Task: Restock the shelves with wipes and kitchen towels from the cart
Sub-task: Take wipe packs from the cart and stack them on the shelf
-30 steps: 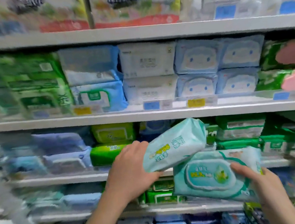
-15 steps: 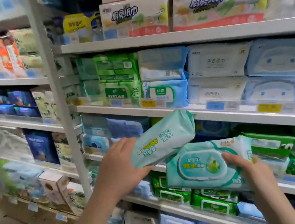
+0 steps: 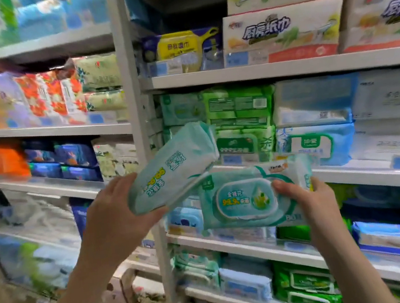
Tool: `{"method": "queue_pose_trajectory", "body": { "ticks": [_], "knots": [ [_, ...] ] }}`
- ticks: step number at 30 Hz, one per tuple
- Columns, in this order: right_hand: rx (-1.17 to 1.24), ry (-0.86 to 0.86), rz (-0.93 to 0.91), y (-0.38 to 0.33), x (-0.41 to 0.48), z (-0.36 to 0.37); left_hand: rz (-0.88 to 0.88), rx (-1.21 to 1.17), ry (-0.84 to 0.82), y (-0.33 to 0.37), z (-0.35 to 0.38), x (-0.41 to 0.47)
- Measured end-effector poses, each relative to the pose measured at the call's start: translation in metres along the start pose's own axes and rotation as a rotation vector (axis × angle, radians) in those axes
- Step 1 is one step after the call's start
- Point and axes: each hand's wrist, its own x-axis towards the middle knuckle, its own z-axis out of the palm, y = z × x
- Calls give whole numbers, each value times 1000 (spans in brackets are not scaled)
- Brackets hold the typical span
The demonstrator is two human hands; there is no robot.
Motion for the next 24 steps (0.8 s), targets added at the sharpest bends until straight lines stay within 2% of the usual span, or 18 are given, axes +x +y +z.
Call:
{"method": "queue_pose_trajectory", "body": {
  "ticks": [13,17,24],
  "knots": [
    [-37,48,-314,5,85,127,-123,16,92,-111,-4,31],
    [-13,48,-438,2,104,162,-80,17,91,-133,-3,42],
    [-238,123,-650,3,136,211,7,-13,35,-179,0,66]
  ]
}}
